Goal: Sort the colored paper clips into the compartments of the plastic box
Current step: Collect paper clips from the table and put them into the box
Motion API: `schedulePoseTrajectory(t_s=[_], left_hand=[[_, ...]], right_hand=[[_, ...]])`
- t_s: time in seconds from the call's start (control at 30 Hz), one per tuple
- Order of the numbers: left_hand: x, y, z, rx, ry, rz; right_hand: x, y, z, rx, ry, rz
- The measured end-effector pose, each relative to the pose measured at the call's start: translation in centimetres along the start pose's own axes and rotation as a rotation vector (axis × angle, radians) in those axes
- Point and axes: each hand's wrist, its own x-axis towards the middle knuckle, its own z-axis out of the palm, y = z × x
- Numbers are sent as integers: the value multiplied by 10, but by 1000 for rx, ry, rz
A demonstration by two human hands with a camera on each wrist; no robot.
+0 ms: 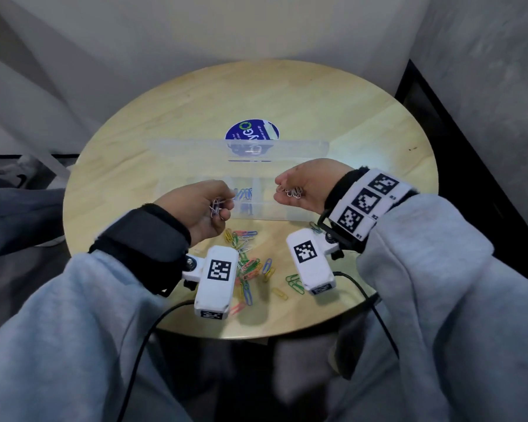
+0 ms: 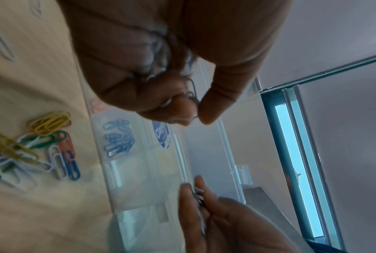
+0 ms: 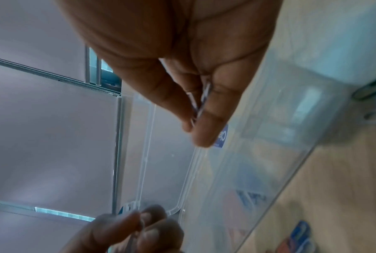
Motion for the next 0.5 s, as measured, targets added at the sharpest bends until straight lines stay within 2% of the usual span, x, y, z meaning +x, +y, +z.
schedulePoseTrajectory(t_s=[0.1,0.2,0.37,0.5], left_hand=[[3,2,0,-22,7,9],[7,8,5,53,13,85],[23,18,27,323,-6,239],[34,19,50,588,10,346]], right_hand=[[13,-1,7,-9,47,18],[19,-1,7,-36,43,6],[6,2,0,13,36,-63],[-14,3,-15,-102,-9,-73]])
